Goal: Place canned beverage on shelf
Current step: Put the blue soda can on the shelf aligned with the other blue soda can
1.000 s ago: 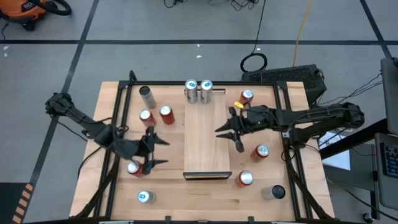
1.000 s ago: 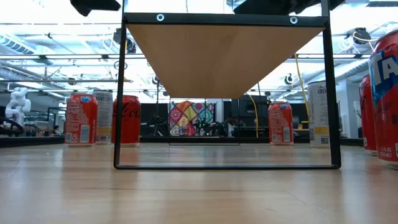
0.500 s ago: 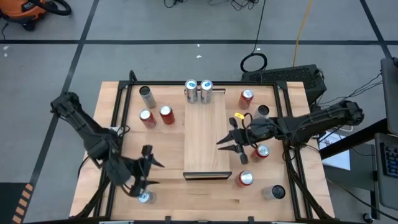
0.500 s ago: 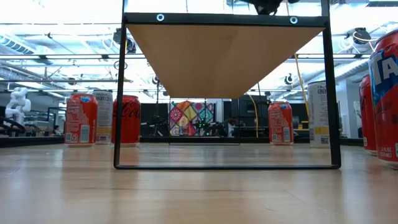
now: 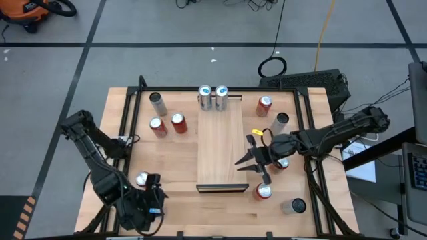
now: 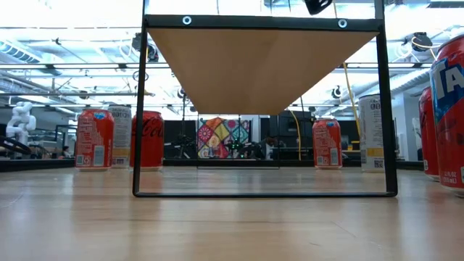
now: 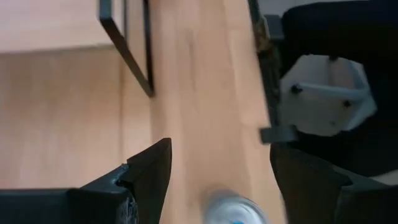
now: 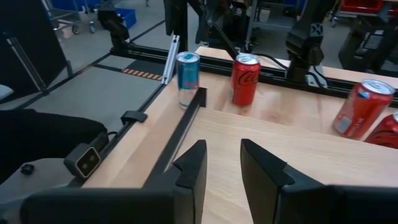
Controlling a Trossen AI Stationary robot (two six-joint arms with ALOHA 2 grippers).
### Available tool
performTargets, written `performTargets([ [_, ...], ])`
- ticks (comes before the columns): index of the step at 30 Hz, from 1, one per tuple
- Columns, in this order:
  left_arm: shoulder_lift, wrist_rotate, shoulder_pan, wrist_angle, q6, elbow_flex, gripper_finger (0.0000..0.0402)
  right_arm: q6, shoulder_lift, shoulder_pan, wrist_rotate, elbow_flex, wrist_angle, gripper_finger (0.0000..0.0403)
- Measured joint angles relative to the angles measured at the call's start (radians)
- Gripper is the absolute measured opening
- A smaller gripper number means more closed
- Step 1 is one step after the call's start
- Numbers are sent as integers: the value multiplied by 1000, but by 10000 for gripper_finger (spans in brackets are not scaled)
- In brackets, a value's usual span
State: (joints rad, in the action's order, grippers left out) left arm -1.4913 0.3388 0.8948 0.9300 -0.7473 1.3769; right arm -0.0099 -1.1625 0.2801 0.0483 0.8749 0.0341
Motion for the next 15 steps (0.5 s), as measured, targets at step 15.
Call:
performTargets([
  [15, -18, -191, 14, 152, -181, 10, 272, 58, 0, 44, 0, 0, -3, 75],
])
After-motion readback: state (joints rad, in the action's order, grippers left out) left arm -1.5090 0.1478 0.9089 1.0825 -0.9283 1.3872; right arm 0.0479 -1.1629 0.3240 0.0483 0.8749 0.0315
